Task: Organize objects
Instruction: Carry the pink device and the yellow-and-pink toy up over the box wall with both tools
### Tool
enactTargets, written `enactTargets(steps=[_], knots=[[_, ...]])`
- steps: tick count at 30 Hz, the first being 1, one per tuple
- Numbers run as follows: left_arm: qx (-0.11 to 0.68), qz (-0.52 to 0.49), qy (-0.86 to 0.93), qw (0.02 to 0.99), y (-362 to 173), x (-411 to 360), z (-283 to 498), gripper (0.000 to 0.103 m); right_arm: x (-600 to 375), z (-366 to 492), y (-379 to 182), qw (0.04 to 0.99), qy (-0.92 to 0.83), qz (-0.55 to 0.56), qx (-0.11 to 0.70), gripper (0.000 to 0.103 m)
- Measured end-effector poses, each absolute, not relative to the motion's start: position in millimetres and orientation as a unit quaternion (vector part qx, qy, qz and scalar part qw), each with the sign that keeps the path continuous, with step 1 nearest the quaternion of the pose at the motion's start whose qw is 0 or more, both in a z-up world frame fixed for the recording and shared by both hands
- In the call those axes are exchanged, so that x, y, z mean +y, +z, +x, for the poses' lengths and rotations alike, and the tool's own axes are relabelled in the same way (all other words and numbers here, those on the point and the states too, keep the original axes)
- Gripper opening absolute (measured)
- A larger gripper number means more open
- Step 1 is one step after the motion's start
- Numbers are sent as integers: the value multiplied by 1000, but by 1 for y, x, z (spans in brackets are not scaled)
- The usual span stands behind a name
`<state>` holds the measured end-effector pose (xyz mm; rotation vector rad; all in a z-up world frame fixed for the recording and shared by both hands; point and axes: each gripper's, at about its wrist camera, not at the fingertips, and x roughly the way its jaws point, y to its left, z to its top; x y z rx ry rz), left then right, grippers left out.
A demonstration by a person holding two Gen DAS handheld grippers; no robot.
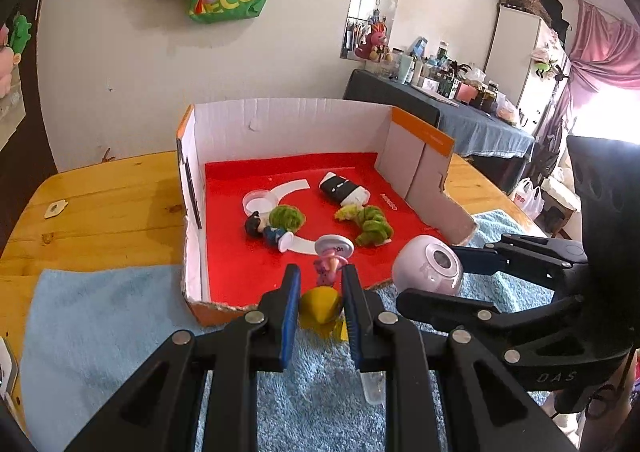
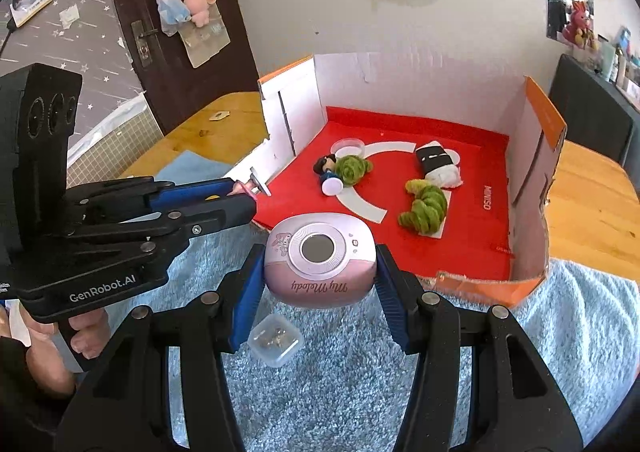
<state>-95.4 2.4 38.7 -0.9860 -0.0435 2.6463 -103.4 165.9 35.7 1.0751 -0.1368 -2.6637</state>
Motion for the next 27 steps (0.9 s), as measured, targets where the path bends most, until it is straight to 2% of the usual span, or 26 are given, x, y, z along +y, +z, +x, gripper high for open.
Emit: enactTargets(steps=[15,27], knots=[[-20,-346,925,154,44,4,-123,22,183,-130,38,124,-916,378,-52,51],[-14,-369,918,146,30,4,-143,22,192,-160,17,128,-900,411,-66,52]])
